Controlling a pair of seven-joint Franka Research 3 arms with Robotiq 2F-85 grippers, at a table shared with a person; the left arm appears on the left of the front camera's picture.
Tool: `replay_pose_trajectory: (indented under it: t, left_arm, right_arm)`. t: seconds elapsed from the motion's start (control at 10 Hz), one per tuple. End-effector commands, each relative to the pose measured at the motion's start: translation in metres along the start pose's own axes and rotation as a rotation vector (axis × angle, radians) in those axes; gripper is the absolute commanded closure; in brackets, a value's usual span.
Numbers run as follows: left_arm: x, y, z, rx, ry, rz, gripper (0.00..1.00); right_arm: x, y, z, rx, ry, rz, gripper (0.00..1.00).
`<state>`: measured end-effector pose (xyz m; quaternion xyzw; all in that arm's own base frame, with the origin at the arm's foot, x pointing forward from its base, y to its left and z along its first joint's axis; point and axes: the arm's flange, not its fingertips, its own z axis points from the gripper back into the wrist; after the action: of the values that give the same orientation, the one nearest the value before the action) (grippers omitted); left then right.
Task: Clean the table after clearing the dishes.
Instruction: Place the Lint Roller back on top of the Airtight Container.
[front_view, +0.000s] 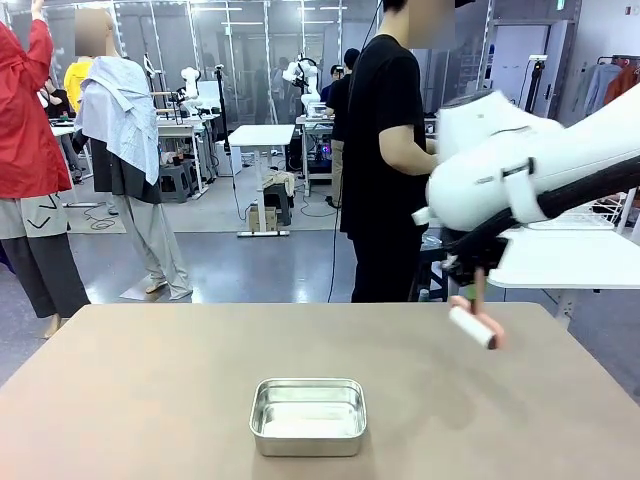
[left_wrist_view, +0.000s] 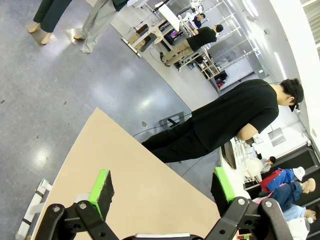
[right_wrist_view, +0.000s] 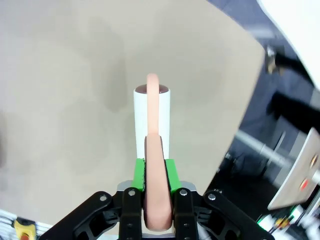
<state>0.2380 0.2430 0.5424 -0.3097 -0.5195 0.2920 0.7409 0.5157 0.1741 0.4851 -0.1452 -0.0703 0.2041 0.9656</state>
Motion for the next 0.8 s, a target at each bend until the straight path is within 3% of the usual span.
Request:
replay_pose_trajectory:
  t: [0.0, 0.4, 0.7]
  left_arm:
    - [0.000, -0.001, 0.002, 0.011, 0.005, 0.004, 0.00]
    - [0.000, -0.001, 0.002, 0.011, 0.005, 0.004, 0.00]
    - [0.000, -0.001, 0.002, 0.011, 0.005, 0.004, 0.00]
  right_arm:
    - [-0.008, 0.035, 0.007, 0.034, -0.089, 0.262, 0.80]
    - [-0.040, 0.113, 0.065, 0.091, -0.271, 0.659, 0.80]
    - [-0.053, 0.161, 0.095, 0.151, -0.303, 0.848, 0.80]
